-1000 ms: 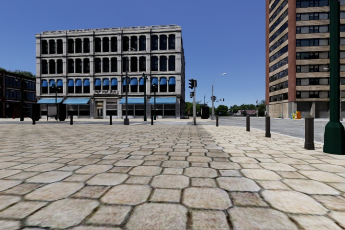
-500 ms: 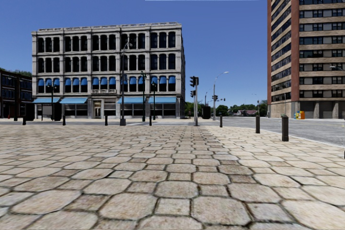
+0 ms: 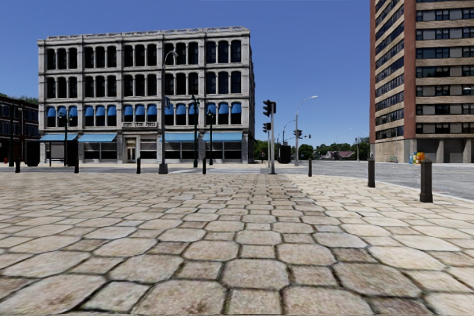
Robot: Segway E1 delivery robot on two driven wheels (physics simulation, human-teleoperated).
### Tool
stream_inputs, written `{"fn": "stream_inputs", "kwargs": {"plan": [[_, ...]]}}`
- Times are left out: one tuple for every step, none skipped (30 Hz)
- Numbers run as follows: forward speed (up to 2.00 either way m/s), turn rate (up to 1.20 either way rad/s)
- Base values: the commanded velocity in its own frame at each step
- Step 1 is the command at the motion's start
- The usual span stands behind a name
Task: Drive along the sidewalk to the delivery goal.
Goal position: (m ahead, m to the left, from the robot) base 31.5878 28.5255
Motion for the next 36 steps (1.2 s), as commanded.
{"fn": "stream_inputs", "kwargs": {"plan": [[2.00, 0.00], [2.00, 0.00], [2.00, 0.00], [2.00, 0.00], [2.00, 0.00], [2.00, 0.00], [2.00, 0.00], [2.00, 0.00], [2.00, 0.00], [2.00, 0.00], [2.00, 0.00], [2.00, 0.00], [2.00, 0.00], [2.00, 0.00], [2.00, 0.00], [2.00, 0.00], [2.00, 0.00], [2.00, 0.00], [2.00, 0.00], [2.00, 0.00], [2.00, 0.00], [2.00, 0.00], [2.00, 0.00], [2.00, 0.00], [2.00, 0.00], [2.00, 0.00], [2.00, 0.00], [2.00, 0.00], [2.00, 0.00], [2.00, 0.00], [2.00, 0.00], [2.00, 0.00], [2.00, 0.00], [2.00, 0.00], [2.00, 0.00], [2.00, 0.00]]}}
